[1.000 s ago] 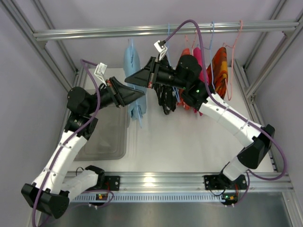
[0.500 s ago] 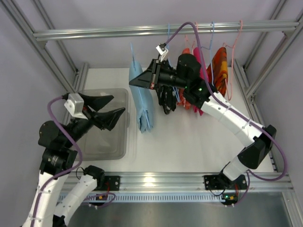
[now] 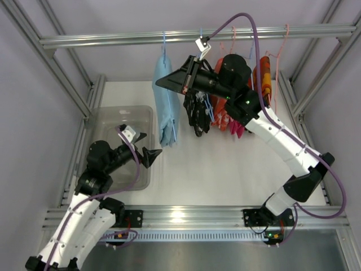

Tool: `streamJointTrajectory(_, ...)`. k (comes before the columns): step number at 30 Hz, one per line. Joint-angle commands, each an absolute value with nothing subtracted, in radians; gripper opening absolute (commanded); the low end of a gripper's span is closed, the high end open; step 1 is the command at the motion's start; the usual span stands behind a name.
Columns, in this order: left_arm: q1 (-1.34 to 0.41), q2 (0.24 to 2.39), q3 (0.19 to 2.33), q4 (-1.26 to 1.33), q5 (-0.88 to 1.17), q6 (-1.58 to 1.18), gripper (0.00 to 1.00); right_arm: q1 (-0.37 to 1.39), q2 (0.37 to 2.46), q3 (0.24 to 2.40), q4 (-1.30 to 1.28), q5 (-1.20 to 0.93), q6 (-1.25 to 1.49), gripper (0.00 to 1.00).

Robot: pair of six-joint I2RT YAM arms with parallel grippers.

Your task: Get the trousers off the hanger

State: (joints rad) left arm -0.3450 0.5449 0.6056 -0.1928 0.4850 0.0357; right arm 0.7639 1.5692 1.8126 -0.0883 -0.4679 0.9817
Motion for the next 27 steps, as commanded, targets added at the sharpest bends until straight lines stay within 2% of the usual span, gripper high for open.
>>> streamJointTrajectory(1, -0.345, 0.601, 0.623, 0.014, 0.505, 0.057, 0.99, 0.755, 1.519, 1.917, 0.045, -0.422, 0.954, 0.0)
streamJointTrajectory(12, -0.466, 0.779, 0.678, 0.181, 0.457, 0.048, 0.99, 0.756, 1.537, 1.959, -0.04, -0.328, 0.925, 0.0)
streamJointTrajectory(15, -0.532, 0.821, 0.689, 0.202, 0.373, 0.087, 0.99, 0.756, 1.539, 1.957, -0.037, -0.313, 0.925, 0.0)
streamJointTrajectory(17, -0.595, 0.853, 0.698, 0.213, 0.231, 0.13, 0.99, 0.756, 1.539, 1.956, -0.032, -0.319, 0.931, 0.0)
streamJointTrajectory(23, -0.62, 0.905, 0.692, 0.321, 0.077, 0.129, 0.99, 0.758, 1.534, 1.945, -0.021, -0.333, 0.939, 0.0)
streamJointTrajectory(25, -0.62, 0.907, 0.695, 0.334, 0.037, 0.133, 0.97, 0.756, 1.531, 1.941, -0.018, -0.339, 0.939, 0.0)
streamJointTrajectory(27, -0.62, 0.897, 0.699, 0.331, 0.029, 0.144, 0.85, 0.755, 1.52, 1.916, -0.011, -0.344, 0.936, 0.0)
